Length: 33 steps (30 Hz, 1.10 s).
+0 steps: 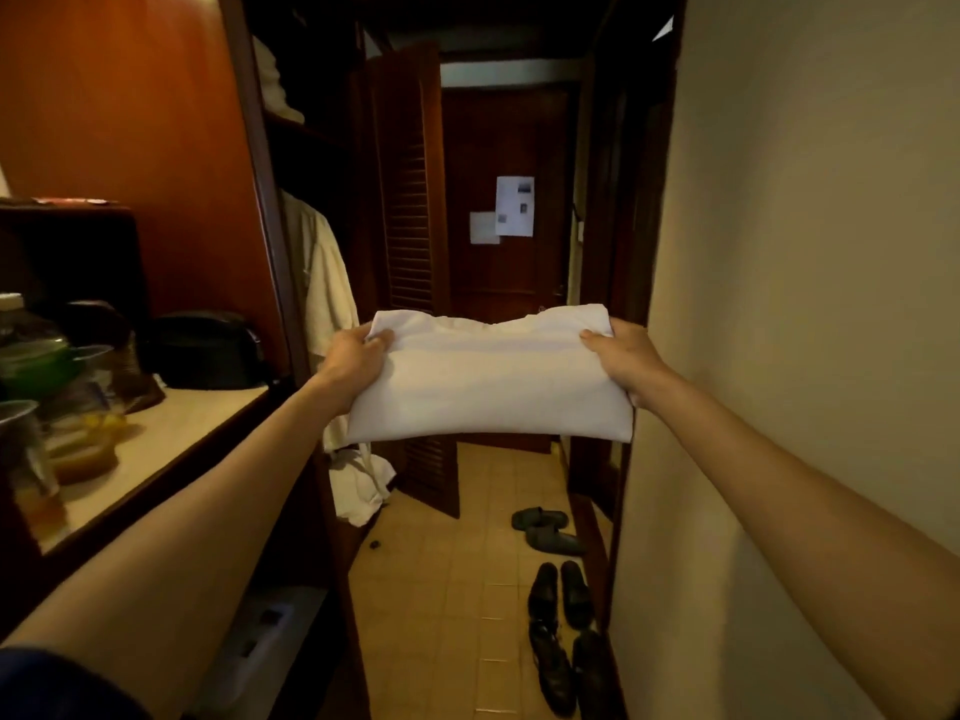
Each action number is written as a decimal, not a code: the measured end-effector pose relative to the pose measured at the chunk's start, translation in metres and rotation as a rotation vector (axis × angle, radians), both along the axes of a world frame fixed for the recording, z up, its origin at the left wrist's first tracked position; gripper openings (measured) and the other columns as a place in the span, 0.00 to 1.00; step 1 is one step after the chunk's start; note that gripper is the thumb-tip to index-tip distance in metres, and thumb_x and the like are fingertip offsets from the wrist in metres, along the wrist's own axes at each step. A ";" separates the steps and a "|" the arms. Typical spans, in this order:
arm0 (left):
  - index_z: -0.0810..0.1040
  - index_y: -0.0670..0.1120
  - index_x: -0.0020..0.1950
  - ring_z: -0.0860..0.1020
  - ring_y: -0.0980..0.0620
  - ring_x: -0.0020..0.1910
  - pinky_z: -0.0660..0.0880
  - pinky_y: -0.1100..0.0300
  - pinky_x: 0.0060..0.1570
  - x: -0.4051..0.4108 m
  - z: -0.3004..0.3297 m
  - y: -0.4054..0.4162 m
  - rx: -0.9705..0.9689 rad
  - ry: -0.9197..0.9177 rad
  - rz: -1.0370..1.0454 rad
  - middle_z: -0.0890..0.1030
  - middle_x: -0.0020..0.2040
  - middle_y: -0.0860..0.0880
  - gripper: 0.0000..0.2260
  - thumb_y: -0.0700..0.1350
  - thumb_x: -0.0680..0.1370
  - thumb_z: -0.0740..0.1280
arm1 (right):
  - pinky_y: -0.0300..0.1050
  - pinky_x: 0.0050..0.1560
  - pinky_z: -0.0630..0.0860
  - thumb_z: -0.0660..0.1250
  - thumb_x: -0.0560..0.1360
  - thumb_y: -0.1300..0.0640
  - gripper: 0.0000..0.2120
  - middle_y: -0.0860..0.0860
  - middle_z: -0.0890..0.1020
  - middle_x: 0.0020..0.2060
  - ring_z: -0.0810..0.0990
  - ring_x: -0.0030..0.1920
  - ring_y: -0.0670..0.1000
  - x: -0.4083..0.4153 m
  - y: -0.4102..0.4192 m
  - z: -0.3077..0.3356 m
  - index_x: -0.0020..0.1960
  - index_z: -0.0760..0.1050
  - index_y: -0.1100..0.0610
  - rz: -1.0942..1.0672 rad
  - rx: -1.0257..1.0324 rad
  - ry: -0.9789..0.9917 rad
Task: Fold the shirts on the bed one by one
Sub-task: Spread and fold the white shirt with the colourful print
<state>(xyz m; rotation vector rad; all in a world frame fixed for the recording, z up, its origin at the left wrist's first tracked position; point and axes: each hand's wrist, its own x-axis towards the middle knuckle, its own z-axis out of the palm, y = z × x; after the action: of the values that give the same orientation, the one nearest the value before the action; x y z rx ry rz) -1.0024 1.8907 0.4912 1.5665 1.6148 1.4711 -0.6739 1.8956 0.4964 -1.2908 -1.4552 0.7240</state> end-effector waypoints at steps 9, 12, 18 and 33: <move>0.78 0.42 0.66 0.81 0.49 0.48 0.78 0.56 0.46 -0.039 -0.035 0.187 -0.045 -0.060 -0.080 0.83 0.53 0.45 0.14 0.46 0.84 0.61 | 0.47 0.47 0.76 0.62 0.82 0.53 0.13 0.51 0.79 0.52 0.79 0.50 0.51 -0.042 0.174 -0.027 0.65 0.74 0.53 -0.016 -0.039 0.015; 0.79 0.46 0.63 0.81 0.51 0.47 0.76 0.59 0.43 -0.052 -0.045 0.262 -0.021 -0.068 -0.054 0.83 0.49 0.50 0.12 0.47 0.83 0.62 | 0.45 0.43 0.77 0.61 0.82 0.53 0.12 0.51 0.80 0.51 0.80 0.49 0.51 -0.055 0.251 -0.036 0.64 0.74 0.53 0.002 -0.022 0.004; 0.78 0.43 0.68 0.80 0.45 0.56 0.76 0.54 0.52 -0.081 -0.049 0.432 0.013 -0.124 0.045 0.81 0.59 0.45 0.16 0.48 0.82 0.64 | 0.39 0.36 0.75 0.63 0.82 0.54 0.06 0.45 0.80 0.45 0.80 0.45 0.46 -0.084 0.430 -0.043 0.57 0.75 0.47 0.049 0.016 0.018; 0.81 0.48 0.59 0.79 0.56 0.44 0.74 0.61 0.39 -0.210 -0.099 0.756 -0.062 -0.283 0.216 0.83 0.49 0.50 0.08 0.46 0.81 0.66 | 0.49 0.46 0.80 0.64 0.80 0.54 0.06 0.49 0.84 0.48 0.83 0.49 0.52 -0.212 0.822 -0.084 0.53 0.79 0.48 0.265 0.005 -0.018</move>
<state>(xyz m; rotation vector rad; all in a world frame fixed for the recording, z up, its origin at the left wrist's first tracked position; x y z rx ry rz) -1.2121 2.6462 0.3922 1.1183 1.6800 1.6507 -0.8859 2.7177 0.4123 -1.1139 -1.6608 0.8825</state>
